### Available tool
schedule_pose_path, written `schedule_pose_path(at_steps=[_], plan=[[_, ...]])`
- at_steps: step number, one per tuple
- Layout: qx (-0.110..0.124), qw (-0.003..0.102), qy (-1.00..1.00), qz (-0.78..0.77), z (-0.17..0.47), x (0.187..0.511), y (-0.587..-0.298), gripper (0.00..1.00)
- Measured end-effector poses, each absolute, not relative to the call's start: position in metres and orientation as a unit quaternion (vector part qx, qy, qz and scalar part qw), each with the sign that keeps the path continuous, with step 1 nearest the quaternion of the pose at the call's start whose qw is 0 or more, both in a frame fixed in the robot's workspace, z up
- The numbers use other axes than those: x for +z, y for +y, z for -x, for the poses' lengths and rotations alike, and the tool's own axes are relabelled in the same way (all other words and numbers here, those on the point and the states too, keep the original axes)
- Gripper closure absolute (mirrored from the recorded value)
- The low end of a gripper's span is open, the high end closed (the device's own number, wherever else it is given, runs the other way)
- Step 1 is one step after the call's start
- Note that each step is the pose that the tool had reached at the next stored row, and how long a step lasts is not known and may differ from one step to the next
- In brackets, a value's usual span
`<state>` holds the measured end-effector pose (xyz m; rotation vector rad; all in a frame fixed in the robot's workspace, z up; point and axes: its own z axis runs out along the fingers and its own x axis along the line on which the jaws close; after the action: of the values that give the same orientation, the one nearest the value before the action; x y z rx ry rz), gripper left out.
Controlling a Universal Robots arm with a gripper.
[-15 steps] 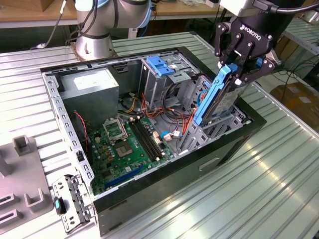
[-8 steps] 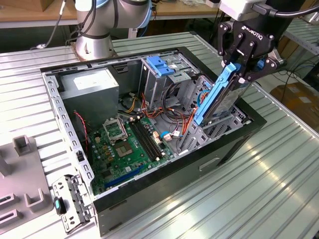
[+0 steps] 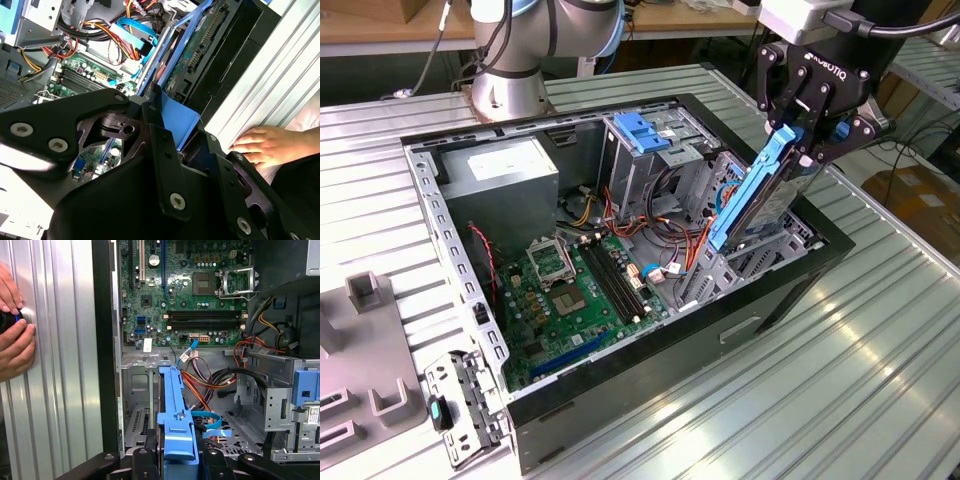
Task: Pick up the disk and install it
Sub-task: 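Insert the disk into the insertion slot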
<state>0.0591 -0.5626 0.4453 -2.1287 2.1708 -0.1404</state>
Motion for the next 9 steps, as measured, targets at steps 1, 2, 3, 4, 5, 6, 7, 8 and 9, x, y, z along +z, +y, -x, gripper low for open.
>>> schedule_pose_path(at_steps=[1, 2, 3, 4, 5, 6, 7, 8, 9], plan=[[-0.046, 0.049, 0.712, 0.699, -0.059, 0.4453, -0.5626, 0.63], [-0.046, 0.049, 0.712, 0.699, -0.059, 0.4453, -0.5626, 0.63], [-0.046, 0.049, 0.712, 0.699, -0.059, 0.4453, -0.5626, 0.63], [-0.046, 0.049, 0.712, 0.699, -0.059, 0.4453, -0.5626, 0.63], [-0.046, 0.049, 0.712, 0.699, -0.059, 0.4453, -0.5626, 0.63], [-0.046, 0.049, 0.712, 0.699, -0.059, 0.4453, -0.5626, 0.63], [-0.046, 0.049, 0.712, 0.699, -0.059, 0.4453, -0.5626, 0.63], [-0.046, 0.049, 0.712, 0.699, -0.059, 0.4453, -0.5626, 0.63], [-0.046, 0.049, 0.712, 0.699, -0.059, 0.4458, -0.5625, 0.63]])
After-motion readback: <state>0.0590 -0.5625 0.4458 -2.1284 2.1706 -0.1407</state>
